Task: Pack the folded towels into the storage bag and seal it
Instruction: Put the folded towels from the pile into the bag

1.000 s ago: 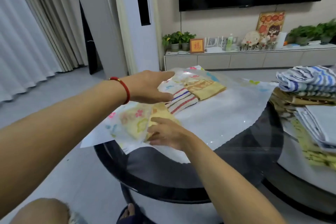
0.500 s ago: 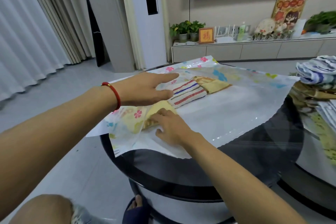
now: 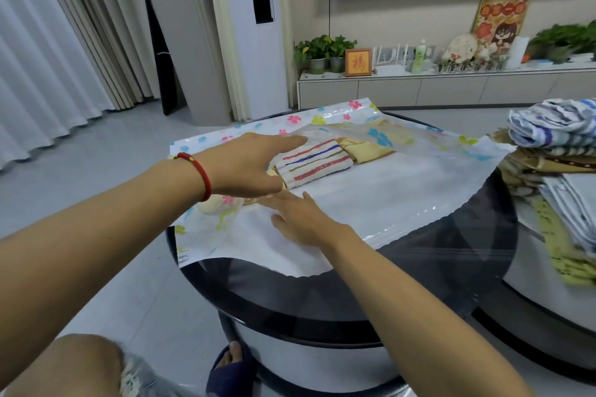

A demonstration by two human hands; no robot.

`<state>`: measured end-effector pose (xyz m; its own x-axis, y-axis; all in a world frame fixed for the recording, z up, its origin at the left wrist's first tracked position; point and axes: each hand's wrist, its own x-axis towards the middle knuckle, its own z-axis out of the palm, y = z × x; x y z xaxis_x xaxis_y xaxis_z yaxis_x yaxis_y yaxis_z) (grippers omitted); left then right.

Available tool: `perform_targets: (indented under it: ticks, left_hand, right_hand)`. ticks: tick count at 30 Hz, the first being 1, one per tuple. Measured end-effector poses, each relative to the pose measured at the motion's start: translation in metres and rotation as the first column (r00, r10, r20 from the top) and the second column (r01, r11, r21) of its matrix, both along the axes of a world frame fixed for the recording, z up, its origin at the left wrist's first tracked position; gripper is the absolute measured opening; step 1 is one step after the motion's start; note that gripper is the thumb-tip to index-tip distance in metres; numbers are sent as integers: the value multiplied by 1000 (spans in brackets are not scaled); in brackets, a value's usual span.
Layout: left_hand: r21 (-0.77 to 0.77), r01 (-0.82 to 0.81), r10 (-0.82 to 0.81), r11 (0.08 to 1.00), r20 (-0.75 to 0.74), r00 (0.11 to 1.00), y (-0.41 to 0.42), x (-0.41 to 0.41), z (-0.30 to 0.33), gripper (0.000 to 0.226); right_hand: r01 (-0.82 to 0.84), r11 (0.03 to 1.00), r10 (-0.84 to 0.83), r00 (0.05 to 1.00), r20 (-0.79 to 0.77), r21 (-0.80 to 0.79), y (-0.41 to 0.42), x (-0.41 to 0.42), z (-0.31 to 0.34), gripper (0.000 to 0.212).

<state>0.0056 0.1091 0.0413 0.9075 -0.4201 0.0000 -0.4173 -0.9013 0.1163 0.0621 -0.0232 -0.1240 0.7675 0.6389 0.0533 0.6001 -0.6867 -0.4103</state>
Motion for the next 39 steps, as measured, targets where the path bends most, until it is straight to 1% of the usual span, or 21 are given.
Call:
perform_targets:
  ticks: [2, 4, 8, 10, 11, 12, 14, 17, 19, 20, 22, 24, 25, 27, 29, 31, 33, 34, 36, 37, 39]
  left_hand:
    - [16, 11, -12, 1000, 28, 1000, -8, 1, -6, 77]
    - [81, 26, -34, 996, 100, 994, -22, 4, -12, 70]
    - [280, 82, -147, 957, 218, 965, -65, 16, -34, 61]
    - [359, 99, -196, 928, 244, 950, -90, 22, -49, 59]
    - [386, 105, -211, 916, 243, 947, -102, 24, -56, 59]
    - [411, 110, -222, 905, 237, 946, -115, 27, -62, 58]
    - [462, 122, -247, 879, 220, 944, -140, 32, -72, 56]
    - [518, 132, -274, 845, 207, 939, -175, 40, -85, 53]
    - [534, 120, -266, 837, 205, 942, -194, 46, -90, 51]
    - [541, 110, -257, 834, 204, 945, -202, 50, -92, 51]
    - [550, 90, -236, 830, 201, 951, -211, 58, -94, 56]
    - [548, 71, -211, 833, 197, 957, -212, 65, -94, 60]
    - [536, 67, -203, 842, 199, 959, -211, 69, -93, 59]
    - [483, 64, -186, 873, 210, 960, -205, 73, -91, 56]
    - [438, 64, -182, 897, 232, 956, -199, 77, -88, 55]
    - [403, 60, -178, 913, 260, 949, -195, 78, -81, 55]
    - [369, 51, -167, 928, 290, 942, -191, 79, -71, 56]
    - [349, 53, -165, 936, 300, 940, -191, 78, -65, 57]
    - [307, 62, -162, 950, 312, 936, -189, 78, -54, 60]
    - [288, 66, -161, 955, 319, 934, -188, 78, -49, 63]
    - [263, 67, -154, 962, 325, 933, -185, 78, -39, 70]
  right_hand:
    - [25, 998, -25, 1000, 6, -51, -31, -7, 1, 53]
    - [75, 993, -72, 997, 27, -87, -70, -16, 4, 51]
    - [215, 975, -212, 976, 57, -59, -165, -40, 17, 44]
    - [326, 944, -321, 944, 79, -47, -217, -52, 25, 36]
    - [401, 915, -396, 912, 101, -32, -244, -57, 27, 32]
    - [481, 876, -476, 870, 131, -14, -271, -62, 29, 30]
    - [632, 773, -627, 754, 194, 42, -323, -67, 30, 25]
    - [819, 567, -805, 530, 267, 85, -396, -62, 28, 21]
    - [905, 420, -875, 384, 295, 68, -438, -55, 25, 25]
    - [938, 345, -904, 320, 282, 42, -455, -52, 23, 27]
    - [980, 196, -962, 201, 184, -44, -481, -47, 20, 29]
    - [985, 121, -991, 128, 46, -124, -497, -46, 20, 25]
    - [984, 116, -993, 117, -2, -138, -504, -45, 21, 24]
    - [981, 141, -990, 137, -46, -129, -517, -42, 28, 34]
    - [971, 209, -977, 201, -75, -116, -524, -40, 42, 45]
    - [958, 275, -951, 258, -172, -83, -527, -38, 57, 50]
    - [949, 313, -900, 286, -328, -34, -527, -40, 66, 47]
    - [949, 315, -851, 281, -444, -3, -525, -43, 70, 45]
    - [943, 326, -692, 285, -664, 64, -515, -55, 77, 41]
    - [935, 341, -616, 303, -727, 101, -508, -62, 80, 39]
    - [908, 381, -518, 365, -774, 173, -491, -78, 89, 33]
